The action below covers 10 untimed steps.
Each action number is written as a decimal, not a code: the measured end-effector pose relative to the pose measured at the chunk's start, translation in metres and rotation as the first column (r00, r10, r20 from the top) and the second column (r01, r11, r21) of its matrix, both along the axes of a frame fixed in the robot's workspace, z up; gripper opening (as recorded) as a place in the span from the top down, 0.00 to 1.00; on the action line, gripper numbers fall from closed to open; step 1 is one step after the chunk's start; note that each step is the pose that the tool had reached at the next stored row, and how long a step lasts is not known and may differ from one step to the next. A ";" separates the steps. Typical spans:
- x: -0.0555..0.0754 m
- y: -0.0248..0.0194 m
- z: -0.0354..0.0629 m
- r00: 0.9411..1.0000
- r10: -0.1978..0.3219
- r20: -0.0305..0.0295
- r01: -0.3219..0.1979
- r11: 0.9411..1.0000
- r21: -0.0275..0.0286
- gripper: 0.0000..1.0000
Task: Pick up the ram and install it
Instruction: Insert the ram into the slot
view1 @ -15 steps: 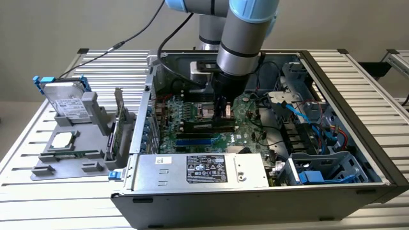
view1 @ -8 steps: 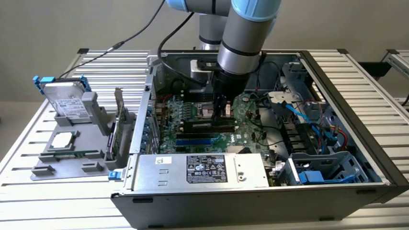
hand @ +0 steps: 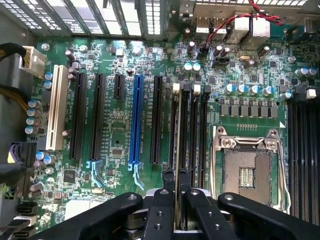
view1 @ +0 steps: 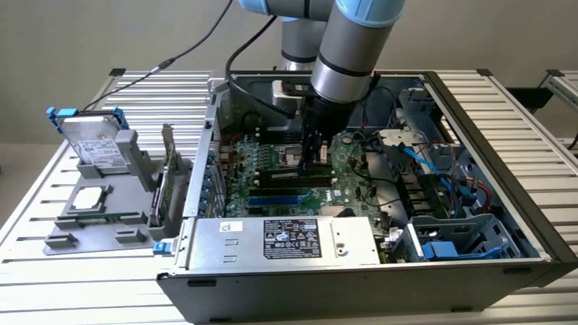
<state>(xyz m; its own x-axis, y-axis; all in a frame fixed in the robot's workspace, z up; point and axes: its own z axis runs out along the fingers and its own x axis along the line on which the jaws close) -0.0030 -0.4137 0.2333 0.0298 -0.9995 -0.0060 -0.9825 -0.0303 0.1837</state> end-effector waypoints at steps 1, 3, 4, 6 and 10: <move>0.001 0.0000 0.0001 1.000 0.000 -0.002 0.000 1.000 0.000 0.86; 0.002 -0.0001 0.0005 1.000 0.000 -0.007 0.000 1.000 -0.002 0.86; 0.002 -0.0001 0.0006 1.000 0.000 -0.011 0.000 1.000 -0.002 0.86; 0.003 0.0000 0.0006 1.000 0.000 -0.022 0.000 1.000 -0.004 0.86; 0.005 0.0000 0.0006 0.999 0.000 -0.043 0.000 1.000 -0.009 0.86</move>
<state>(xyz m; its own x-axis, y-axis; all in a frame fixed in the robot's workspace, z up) 0.0019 -0.4137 0.2339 0.0297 -0.9996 0.0016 -0.9737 -0.0285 0.2260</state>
